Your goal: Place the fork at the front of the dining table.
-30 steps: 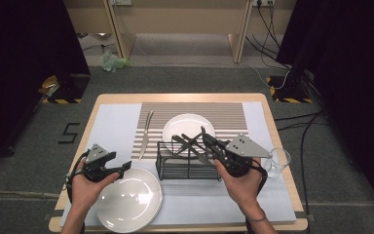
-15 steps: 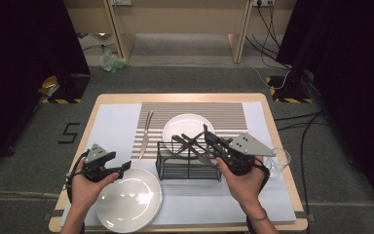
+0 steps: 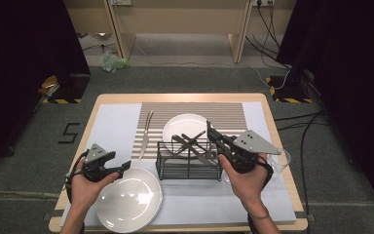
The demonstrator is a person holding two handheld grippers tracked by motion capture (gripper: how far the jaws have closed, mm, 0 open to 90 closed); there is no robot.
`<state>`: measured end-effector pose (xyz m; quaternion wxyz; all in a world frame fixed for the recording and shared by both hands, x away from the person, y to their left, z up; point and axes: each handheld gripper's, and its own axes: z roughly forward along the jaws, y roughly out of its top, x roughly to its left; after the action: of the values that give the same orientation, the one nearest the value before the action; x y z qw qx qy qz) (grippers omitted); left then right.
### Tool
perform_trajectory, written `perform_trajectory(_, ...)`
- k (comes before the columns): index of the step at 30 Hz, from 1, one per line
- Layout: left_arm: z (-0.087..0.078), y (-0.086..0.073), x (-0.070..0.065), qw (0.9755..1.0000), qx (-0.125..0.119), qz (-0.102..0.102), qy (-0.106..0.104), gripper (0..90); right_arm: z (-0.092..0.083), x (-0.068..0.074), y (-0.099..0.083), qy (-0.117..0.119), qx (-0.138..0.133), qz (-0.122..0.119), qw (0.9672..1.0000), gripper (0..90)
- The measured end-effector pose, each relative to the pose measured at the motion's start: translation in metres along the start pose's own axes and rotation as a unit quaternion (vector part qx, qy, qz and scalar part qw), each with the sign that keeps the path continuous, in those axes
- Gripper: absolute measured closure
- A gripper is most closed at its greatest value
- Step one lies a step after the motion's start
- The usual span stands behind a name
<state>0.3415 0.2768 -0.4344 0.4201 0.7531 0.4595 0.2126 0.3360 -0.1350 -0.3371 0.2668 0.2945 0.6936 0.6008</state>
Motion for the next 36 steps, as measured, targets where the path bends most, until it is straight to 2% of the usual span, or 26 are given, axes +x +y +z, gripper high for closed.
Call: perform_trajectory(36, 0.000, 0.000, 0.001, 1.0000, -0.001, -0.002, 0.000, 27.5, -0.003, -0.011, 0.011, -0.002, -0.025, 0.024, 0.9994, 87.4)
